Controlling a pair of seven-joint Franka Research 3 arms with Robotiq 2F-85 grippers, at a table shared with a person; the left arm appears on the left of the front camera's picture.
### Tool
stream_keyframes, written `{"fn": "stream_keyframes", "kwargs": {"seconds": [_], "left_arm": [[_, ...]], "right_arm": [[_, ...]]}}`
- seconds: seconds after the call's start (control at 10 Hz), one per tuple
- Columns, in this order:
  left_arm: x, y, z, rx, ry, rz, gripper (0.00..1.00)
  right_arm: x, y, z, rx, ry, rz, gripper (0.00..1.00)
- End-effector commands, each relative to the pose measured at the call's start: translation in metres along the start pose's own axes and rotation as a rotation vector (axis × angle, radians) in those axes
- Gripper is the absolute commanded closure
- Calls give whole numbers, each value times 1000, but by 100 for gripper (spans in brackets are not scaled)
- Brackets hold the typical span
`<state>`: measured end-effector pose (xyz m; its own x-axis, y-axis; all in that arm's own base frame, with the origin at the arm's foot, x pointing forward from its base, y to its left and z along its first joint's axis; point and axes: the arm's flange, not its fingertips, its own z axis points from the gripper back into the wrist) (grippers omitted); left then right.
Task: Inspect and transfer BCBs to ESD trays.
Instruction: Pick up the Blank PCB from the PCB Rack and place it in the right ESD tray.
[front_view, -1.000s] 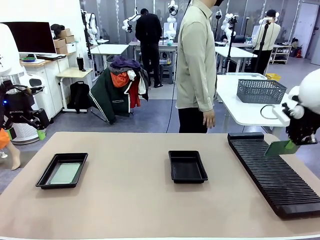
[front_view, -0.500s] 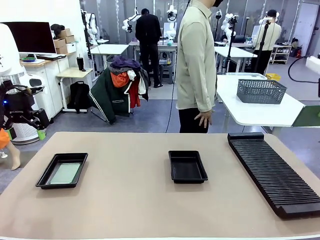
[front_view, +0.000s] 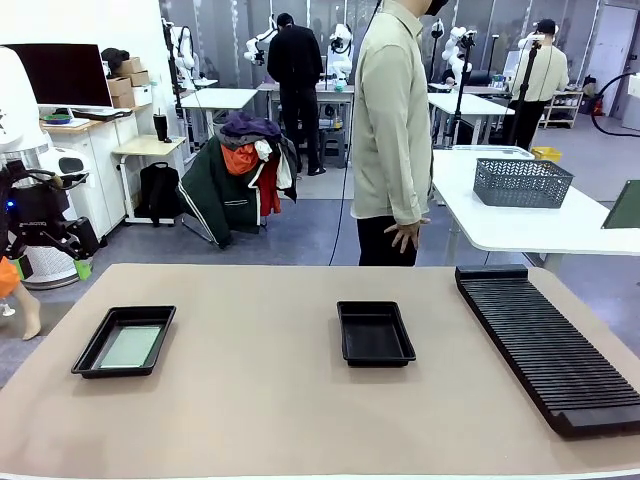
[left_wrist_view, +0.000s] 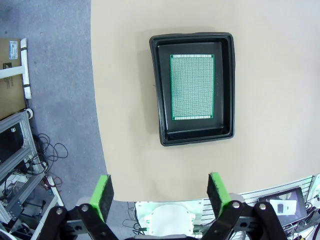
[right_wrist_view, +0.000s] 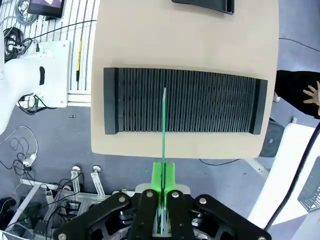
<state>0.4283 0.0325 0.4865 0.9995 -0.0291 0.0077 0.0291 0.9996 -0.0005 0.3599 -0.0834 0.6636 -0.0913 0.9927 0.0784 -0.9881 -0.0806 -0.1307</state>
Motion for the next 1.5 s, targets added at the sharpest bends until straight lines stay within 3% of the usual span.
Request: {"fn": "stream_keyframes", "kwargs": {"seconds": [0.0,1.1,1.4], "left_arm": [[-1,1,-1,0,-9,-7,0],[-1,1,-1,0,-9,-7,0],[-1,1,-1,0,-9,-7,0]], "right_arm": [[1,4,-5,0,-3,1,100],[0,1,-2,5,-2,0,98],[2,-29,-9,70,-183,-370,98]]}}
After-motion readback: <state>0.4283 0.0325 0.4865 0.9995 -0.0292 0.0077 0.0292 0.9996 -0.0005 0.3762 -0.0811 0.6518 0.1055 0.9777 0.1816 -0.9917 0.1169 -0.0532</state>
